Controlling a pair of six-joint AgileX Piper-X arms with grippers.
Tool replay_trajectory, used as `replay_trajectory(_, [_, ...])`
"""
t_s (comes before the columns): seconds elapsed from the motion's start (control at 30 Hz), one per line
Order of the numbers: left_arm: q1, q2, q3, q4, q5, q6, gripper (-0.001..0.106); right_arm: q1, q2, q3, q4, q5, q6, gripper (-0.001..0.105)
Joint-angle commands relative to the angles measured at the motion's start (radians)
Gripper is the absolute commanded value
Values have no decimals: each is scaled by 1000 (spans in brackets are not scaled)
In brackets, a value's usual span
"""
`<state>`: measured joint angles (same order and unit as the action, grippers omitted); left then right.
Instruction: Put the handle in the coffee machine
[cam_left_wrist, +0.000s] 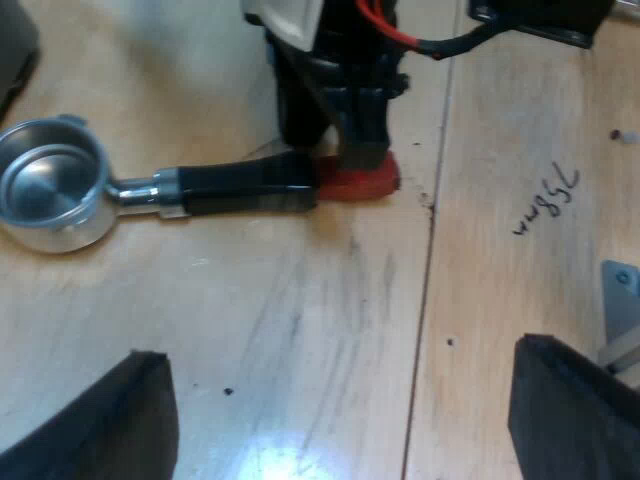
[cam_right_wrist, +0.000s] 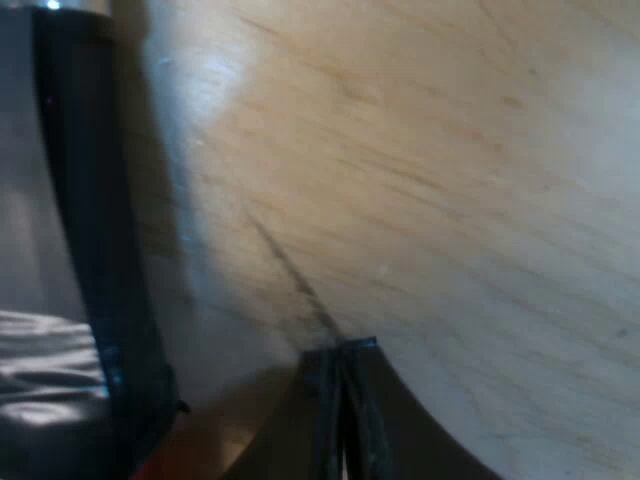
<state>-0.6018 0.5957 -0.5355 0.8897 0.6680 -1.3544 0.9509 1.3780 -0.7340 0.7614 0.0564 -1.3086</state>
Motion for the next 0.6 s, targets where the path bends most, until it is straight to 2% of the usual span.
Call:
replay_trajectory(0.03, [31,-4,-2,3,-6,-8,70,3,32,12,-61,-65,-12,0])
replay_trajectory(0.2, [35,-4,-2,3,-6,-8,70,45,32,12,-61,-89,25,0])
replay_trajectory(0.47, [35,-4,-2,52,-6,5,70,146,32,12,-68,-134,136,0])
replay_trajectory(0.53, [35,-4,-2,67,-18,14,70,176,32,12,-83,-157,162,0])
replay_trajectory(0.6, [35,-4,-2,90,-65,38,70,210,32,12,-122,-173,199,0])
